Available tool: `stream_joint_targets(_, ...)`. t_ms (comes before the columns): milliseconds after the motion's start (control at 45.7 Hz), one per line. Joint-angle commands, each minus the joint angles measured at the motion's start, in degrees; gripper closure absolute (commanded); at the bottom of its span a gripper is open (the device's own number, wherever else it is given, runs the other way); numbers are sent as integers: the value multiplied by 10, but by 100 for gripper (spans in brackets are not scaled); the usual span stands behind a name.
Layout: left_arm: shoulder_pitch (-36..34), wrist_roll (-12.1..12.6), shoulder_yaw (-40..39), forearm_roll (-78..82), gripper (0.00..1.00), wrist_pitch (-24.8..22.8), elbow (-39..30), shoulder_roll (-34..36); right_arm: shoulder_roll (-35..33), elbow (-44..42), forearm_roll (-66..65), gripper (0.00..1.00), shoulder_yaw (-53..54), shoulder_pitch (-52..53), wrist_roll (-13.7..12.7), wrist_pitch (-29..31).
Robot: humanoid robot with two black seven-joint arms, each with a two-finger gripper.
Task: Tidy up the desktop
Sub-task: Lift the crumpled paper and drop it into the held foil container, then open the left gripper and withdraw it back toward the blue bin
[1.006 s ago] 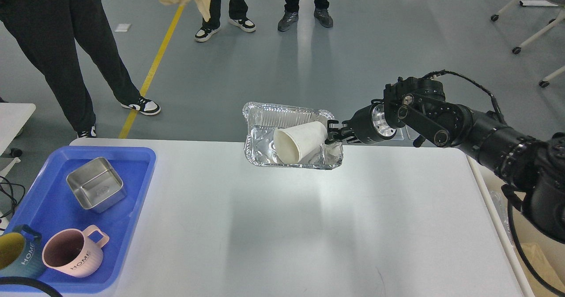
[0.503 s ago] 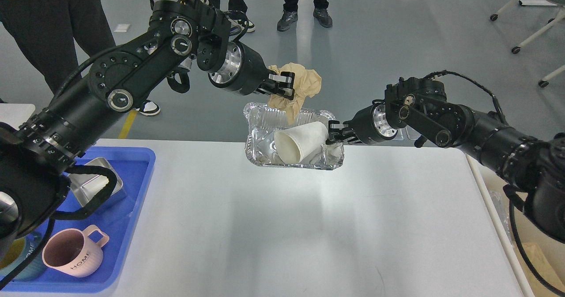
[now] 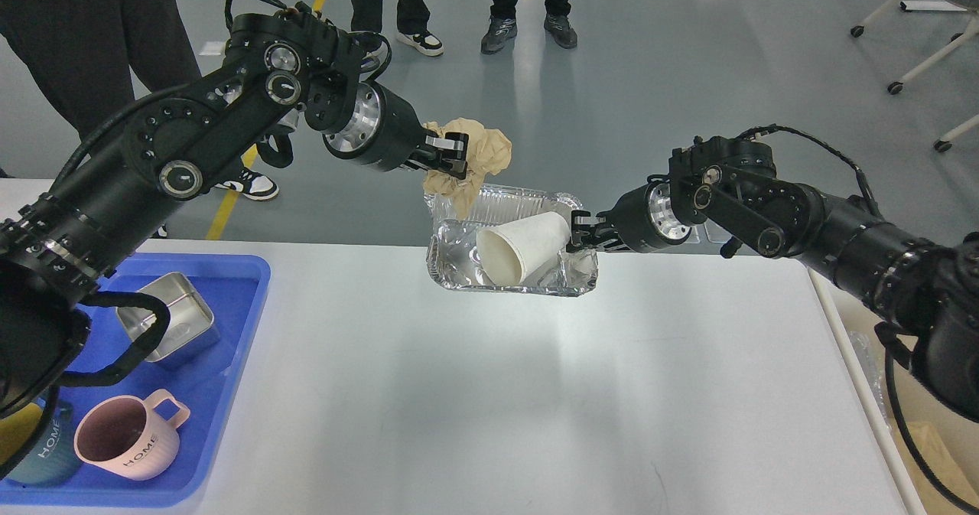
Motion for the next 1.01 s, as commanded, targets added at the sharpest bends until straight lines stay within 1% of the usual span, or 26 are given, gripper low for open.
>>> stream_joint_targets(0, 4, -1, 1, 3, 97, 0, 0, 4, 1, -1, 0, 100, -1, -1, 0, -1)
stream_joint_targets(153, 9, -1, 1, 3, 88, 0, 1, 4, 0, -1, 0, 100, 0, -1, 0, -1)
stream_joint_targets(241, 12, 0, 1, 4, 79, 0, 1, 4, 0, -1, 0, 100, 0, -1, 0, -1)
stream_joint_targets(306, 12, -1, 1, 4, 71, 0, 1, 4, 0, -1, 0, 100, 0, -1, 0, -1)
stream_joint_targets(328, 12, -1, 1, 4, 67, 0, 1, 4, 1, -1, 0, 100, 0, -1, 0, -1)
stream_joint_targets(372, 13, -1, 1, 4, 51, 0, 1, 4, 0, -1, 0, 100, -1, -1, 0, -1)
stream_joint_targets(394, 14, -1, 1, 4, 45, 0, 1, 4, 1, -1, 0, 100, -1, -1, 0, -1)
stream_joint_targets(459, 16, -1, 1, 4, 36, 0, 1, 2, 1, -1, 0, 100, -1, -1, 0, -1)
stream_joint_targets(525, 16, -1, 1, 4, 21, 0, 1, 2, 1, -1, 0, 100, -1, 0, 0, -1)
stream_joint_targets(634, 15, -1, 0, 3, 6, 0, 2, 0, 2, -1, 0, 100, 0, 1, 0, -1)
stream_joint_targets(678, 15, -1, 0, 3, 4, 0, 4, -3, 2, -2, 0, 100, -1, 2, 0, -1)
stream_joint_targets(984, 10, -2, -5, -2, 4, 0, 7, -9, 1, -1, 0, 100, 0, 4, 0, -2)
